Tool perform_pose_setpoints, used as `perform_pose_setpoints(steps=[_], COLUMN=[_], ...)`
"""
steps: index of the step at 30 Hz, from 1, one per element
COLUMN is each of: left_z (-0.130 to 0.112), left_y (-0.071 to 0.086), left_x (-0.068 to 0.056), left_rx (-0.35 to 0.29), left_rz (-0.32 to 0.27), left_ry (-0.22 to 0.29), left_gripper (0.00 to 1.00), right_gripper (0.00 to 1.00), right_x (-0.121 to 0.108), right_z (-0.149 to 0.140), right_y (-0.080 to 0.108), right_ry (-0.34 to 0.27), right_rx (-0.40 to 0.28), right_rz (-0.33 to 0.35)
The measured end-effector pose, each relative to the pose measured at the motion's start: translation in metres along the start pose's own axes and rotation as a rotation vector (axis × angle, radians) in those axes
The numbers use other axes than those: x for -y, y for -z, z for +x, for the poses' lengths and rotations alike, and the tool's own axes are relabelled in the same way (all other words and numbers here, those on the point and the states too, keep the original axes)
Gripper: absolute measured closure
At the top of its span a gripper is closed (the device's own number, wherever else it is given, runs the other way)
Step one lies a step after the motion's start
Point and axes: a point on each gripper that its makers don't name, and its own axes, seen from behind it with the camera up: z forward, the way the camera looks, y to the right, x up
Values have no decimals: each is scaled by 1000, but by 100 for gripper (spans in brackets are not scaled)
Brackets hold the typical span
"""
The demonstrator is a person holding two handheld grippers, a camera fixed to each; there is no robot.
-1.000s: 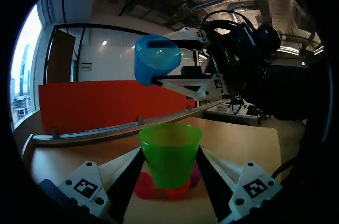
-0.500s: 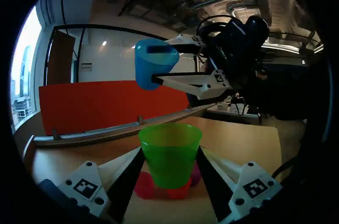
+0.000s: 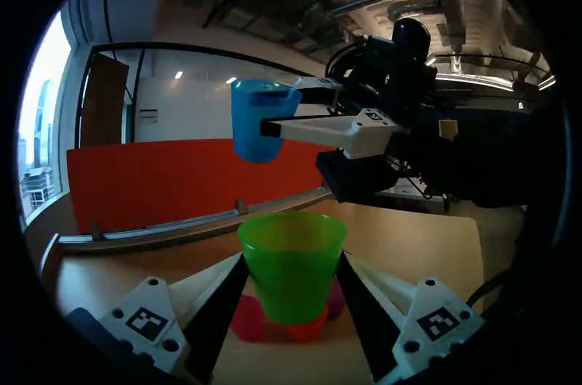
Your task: Pour water
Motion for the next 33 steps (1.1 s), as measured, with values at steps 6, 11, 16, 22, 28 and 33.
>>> perform_pose_setpoints(steps=[6,11,16,22,28,33], left_z=[1,0,-2,-2,-1,-2], left_y=[1,1,2,3,4,4], left_x=[1,1,2,4,5,5], left_rx=[0,2,7,10,10,10], left_rz=[3,4,5,10,12,13], left_ry=[-1,-3,-4,-8,-9,-9], left_gripper=[19,19,19,19,19,19], right_gripper=[13,12,12,12,12,12], right_x=[0,2,9,16,16,19], right_z=[-4,-6,-11,-13,-8,-5], right_y=[-1,-2,-4,-6,-8,-8], right_ry=[-84,-153,-235,-366,-471,-530], right_rx=[7,5,9,4,-6,-12], right_rz=[5,19,43,72,87,102])
